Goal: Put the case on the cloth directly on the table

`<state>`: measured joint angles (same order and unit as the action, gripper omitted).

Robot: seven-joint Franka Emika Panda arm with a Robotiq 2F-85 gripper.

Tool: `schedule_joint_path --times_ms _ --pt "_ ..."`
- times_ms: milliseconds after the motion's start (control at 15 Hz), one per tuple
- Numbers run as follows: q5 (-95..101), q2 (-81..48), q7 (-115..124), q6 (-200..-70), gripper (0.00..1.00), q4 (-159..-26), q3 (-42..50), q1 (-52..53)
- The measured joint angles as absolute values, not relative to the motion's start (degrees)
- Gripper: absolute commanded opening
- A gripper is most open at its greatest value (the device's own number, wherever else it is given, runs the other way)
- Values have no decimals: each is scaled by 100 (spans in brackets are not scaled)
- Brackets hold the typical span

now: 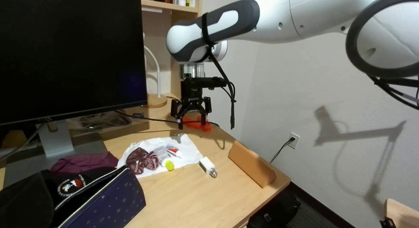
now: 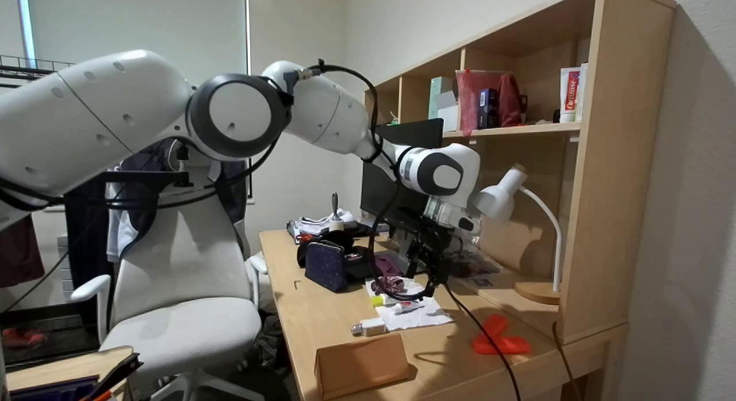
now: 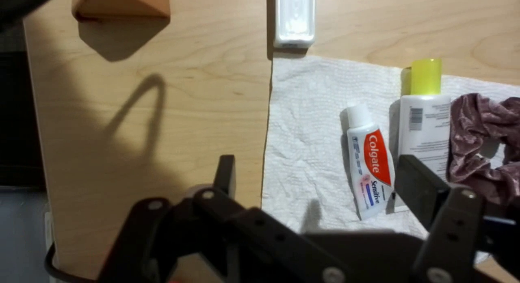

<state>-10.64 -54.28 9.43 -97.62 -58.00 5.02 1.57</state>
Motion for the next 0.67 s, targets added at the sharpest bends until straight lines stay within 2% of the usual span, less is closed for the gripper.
schedule_joint_path --times_ms 667 --pt "-928 -3650 793 -11426 100 -8385 282 163"
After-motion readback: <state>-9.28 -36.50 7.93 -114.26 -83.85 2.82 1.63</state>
